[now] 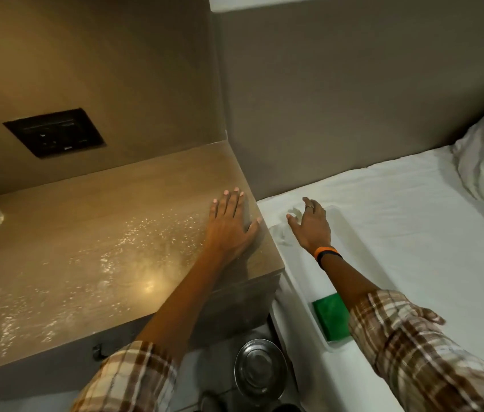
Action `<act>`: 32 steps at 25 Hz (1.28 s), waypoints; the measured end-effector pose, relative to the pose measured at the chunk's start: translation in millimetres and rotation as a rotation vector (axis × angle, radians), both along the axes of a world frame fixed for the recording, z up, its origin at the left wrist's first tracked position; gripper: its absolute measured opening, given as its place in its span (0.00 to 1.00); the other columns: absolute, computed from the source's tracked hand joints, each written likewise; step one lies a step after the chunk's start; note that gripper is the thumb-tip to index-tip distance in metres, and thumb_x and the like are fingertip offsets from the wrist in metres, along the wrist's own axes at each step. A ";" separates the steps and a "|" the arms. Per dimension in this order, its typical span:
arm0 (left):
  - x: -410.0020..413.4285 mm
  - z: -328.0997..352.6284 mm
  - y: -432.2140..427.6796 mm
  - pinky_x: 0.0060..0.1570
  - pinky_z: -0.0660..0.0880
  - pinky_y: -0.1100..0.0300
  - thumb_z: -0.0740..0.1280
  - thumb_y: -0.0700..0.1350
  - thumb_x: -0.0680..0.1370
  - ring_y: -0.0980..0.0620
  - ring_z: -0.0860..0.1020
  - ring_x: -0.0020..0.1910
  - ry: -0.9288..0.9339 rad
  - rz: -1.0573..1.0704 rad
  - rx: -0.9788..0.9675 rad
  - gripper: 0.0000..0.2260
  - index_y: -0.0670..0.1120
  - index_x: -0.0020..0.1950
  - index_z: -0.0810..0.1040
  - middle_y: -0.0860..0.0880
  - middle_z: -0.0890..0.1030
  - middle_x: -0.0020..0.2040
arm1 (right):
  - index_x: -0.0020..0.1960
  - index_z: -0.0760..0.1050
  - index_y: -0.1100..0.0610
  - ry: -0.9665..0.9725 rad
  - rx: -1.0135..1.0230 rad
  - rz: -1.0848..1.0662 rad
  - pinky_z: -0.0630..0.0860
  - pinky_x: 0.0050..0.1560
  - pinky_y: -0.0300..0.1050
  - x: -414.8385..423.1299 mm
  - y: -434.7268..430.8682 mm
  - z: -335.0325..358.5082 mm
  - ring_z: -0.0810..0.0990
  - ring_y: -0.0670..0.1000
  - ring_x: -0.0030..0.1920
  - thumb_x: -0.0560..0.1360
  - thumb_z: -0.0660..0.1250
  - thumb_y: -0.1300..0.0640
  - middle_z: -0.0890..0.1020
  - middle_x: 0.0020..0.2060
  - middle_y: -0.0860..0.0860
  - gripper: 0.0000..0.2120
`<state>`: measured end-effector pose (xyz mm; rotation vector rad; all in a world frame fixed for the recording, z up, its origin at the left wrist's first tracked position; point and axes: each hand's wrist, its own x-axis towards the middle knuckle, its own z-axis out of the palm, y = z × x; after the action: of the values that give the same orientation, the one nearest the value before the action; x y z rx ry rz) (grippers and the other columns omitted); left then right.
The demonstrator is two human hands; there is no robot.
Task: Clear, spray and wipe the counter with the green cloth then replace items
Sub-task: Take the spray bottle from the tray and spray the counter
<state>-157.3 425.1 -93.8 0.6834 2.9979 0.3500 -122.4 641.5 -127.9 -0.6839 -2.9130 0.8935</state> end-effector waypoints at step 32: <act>95.5 59.6 -348.5 0.81 0.47 0.47 0.52 0.59 0.83 0.46 0.51 0.82 0.059 0.488 0.018 0.31 0.43 0.81 0.54 0.43 0.56 0.82 | 0.45 0.82 0.55 0.317 -0.599 0.375 0.78 0.31 0.44 80.5 -346.3 142.8 0.82 0.49 0.26 0.83 0.58 0.43 0.86 0.39 0.50 0.21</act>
<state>-61.7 76.6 -34.2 -0.0527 3.1885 0.3782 -41.8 295.2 14.9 0.0289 -2.5145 1.7587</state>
